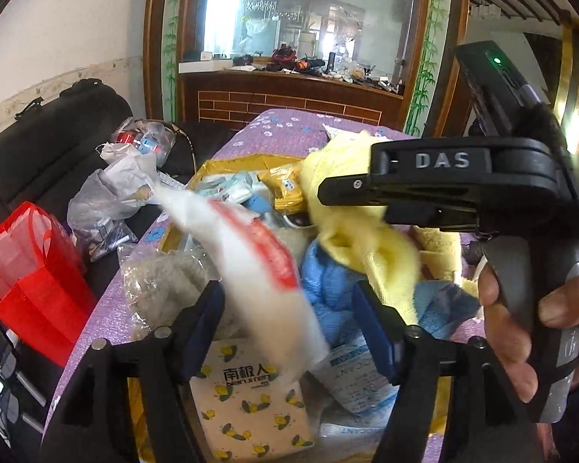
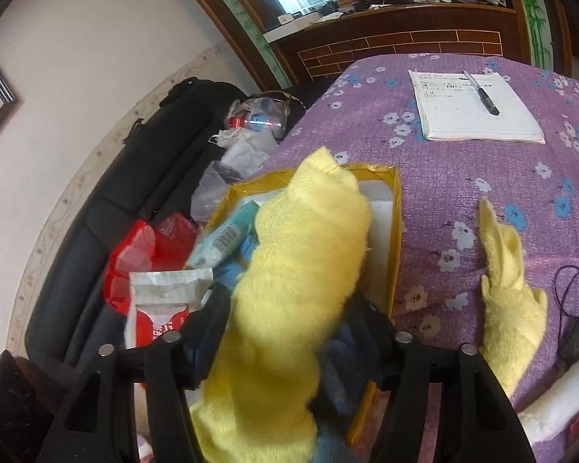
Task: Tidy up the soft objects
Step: 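Withdraw both grippers from the tray toward the red packet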
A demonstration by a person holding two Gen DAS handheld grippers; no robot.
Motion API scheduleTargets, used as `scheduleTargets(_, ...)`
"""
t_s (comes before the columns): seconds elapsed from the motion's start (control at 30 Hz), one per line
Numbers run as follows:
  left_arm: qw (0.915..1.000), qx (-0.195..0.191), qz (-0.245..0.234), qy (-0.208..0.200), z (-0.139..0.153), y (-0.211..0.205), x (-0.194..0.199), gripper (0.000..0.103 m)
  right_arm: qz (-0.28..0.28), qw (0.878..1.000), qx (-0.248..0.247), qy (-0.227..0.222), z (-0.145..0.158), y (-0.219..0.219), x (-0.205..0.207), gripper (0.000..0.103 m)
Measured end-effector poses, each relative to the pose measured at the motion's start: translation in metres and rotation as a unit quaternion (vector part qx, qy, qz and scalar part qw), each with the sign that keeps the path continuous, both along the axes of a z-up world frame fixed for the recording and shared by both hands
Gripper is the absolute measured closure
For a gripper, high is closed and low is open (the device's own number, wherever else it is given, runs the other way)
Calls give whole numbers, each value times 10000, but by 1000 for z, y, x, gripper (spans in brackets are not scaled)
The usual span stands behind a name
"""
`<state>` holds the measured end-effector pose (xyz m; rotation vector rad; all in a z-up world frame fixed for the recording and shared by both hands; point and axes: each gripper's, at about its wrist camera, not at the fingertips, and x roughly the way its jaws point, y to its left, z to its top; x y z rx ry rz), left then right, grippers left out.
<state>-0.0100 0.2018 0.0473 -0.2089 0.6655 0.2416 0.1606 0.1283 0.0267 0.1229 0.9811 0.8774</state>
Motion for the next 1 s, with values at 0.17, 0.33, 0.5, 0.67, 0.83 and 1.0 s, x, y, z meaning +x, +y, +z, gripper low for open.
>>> scheduleTargets(0.17, 10000, 48, -71, 7, 6, -13, -7, 34, 14, 9998, 175, -76, 13, -21, -16, 35)
scheduleTargets(0.33, 9997, 197, -110, -12, 11, -30, -20, 31, 28, 9992, 385, -115, 21, -47, -34, 35)
scheduleTargets(0.5, 9994, 316, -158, -8, 16, -45, -30, 31, 25, 9985, 539, -105, 26, -76, -48, 34)
scheduleTargets(0.67, 9986, 464, -256, -69, 23, -66, -39, 30, 9, 9979, 642, -111, 32, -115, -58, 33)
scheduleTargets(0.83, 9970, 598, -466, -128, 31, -90, -42, 30, -116, 9978, 606, -244, 35, -166, -65, 29)
scheduleTargets(1.0, 9943, 596, -879, -81, 30, -118, -37, 29, -617, 9954, 448, -585, 27, -244, -56, 20)
